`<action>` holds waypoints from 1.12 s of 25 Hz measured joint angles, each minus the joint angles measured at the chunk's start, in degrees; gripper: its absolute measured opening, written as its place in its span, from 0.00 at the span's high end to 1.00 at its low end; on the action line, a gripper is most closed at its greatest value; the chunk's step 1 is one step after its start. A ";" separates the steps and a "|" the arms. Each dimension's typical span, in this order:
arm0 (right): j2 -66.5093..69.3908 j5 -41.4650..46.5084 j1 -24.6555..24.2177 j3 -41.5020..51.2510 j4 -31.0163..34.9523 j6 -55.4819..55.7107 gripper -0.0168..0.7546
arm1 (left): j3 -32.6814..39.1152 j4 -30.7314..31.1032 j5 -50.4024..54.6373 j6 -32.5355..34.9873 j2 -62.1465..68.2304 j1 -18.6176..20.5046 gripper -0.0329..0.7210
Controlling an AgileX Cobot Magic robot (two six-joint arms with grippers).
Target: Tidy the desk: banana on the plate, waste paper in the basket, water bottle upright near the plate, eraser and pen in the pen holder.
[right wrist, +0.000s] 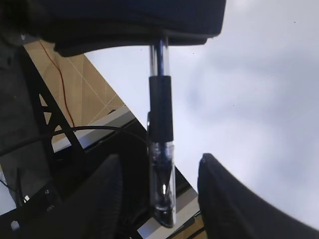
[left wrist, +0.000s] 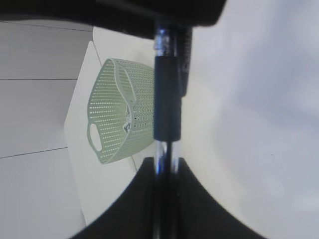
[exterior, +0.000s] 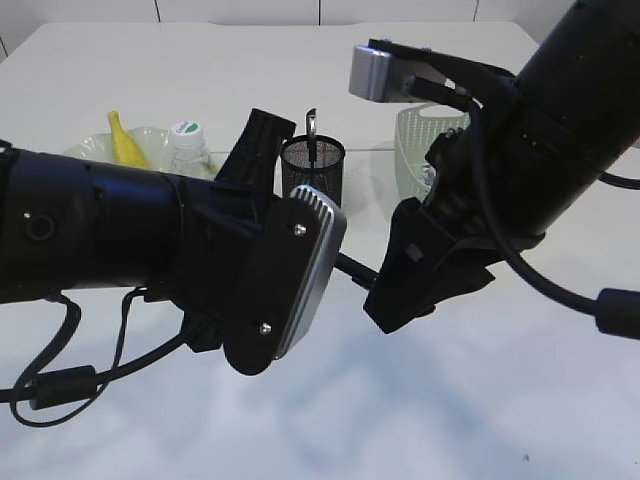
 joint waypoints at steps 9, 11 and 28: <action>0.00 0.00 0.00 -1.12 -4.24 -2.59 0.32 | 0.00 -0.04 0.00 -0.08 0.00 0.00 0.92; 0.00 0.00 0.00 -1.97 -7.80 -2.59 0.31 | 0.00 -0.04 0.70 -0.08 0.00 0.00 0.92; 0.00 0.00 -17.18 -2.69 -10.15 -1.88 0.31 | 0.00 -5.86 2.17 -0.55 0.00 0.00 0.92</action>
